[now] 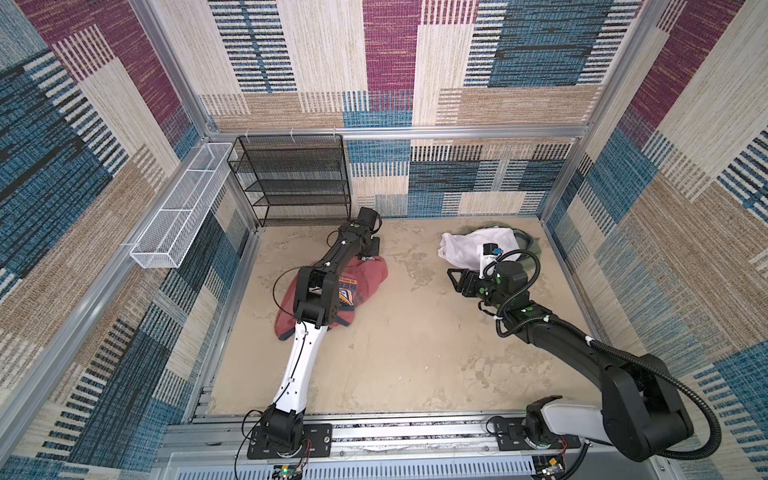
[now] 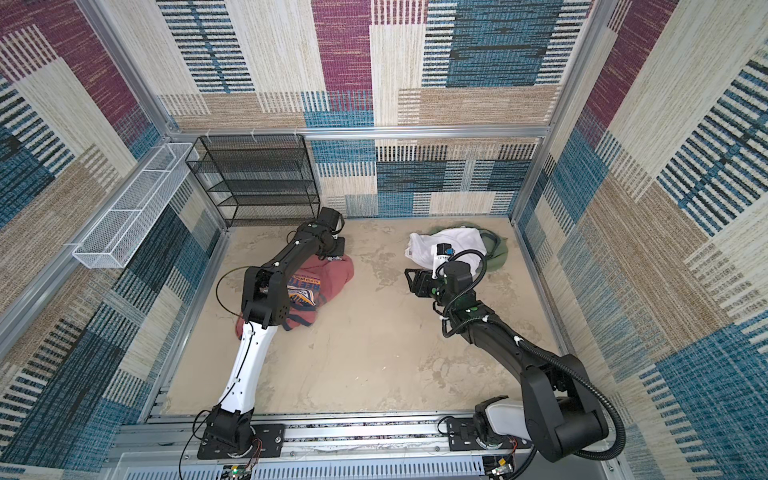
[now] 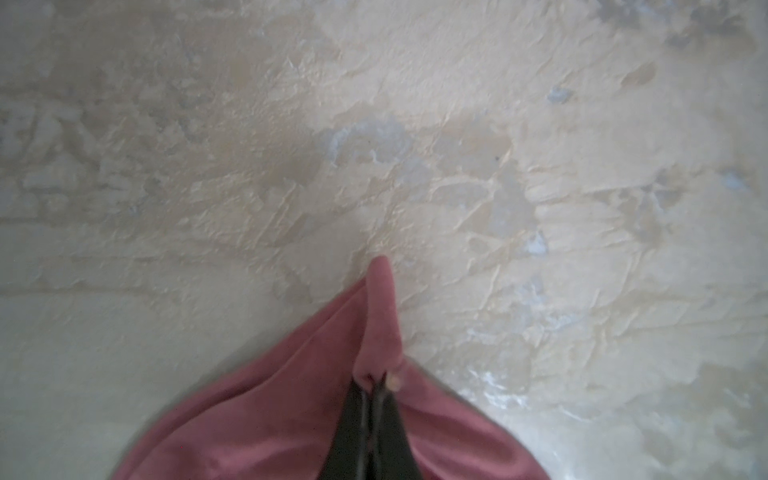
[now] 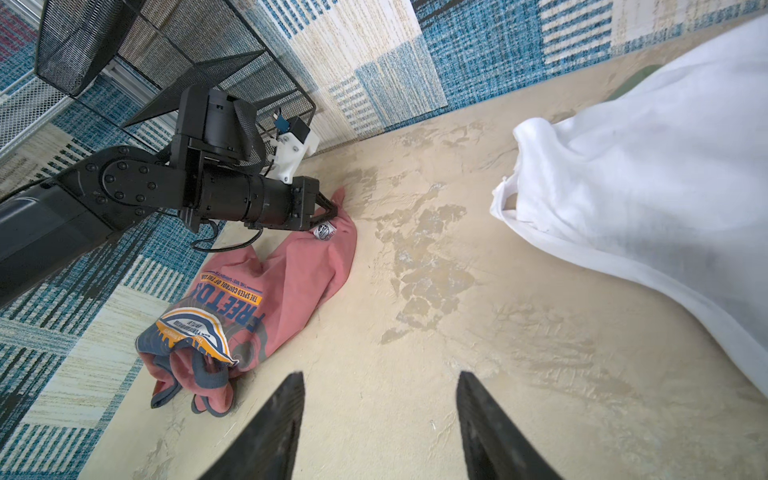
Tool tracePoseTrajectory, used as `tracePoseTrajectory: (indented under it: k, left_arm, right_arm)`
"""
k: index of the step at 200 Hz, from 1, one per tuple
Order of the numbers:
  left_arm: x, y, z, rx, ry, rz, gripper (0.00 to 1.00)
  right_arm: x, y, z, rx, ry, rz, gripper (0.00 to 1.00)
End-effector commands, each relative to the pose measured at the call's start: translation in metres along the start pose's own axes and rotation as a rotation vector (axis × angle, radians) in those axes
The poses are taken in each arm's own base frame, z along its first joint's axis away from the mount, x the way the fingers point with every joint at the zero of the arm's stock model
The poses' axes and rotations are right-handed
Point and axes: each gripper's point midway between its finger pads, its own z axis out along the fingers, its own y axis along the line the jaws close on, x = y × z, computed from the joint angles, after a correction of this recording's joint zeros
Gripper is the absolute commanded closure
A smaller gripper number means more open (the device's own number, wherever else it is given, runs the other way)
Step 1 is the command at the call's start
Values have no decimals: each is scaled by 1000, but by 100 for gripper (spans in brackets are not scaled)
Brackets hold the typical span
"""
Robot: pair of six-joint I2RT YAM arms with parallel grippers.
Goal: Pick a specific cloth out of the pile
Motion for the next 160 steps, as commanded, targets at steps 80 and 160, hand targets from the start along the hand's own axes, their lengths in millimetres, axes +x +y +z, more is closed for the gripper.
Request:
tracePoseTrajectory:
  k: [80, 160]
  left_arm:
    - [-37, -10, -84, 88, -94, -34, 100]
    - [-74, -20, -171, 197, -258, -45, 100]
  right_arm:
    - [-15, 6, -8, -18, -65, 3, 39]
    - [-19, 11, -18, -32, -89, 12, 38]
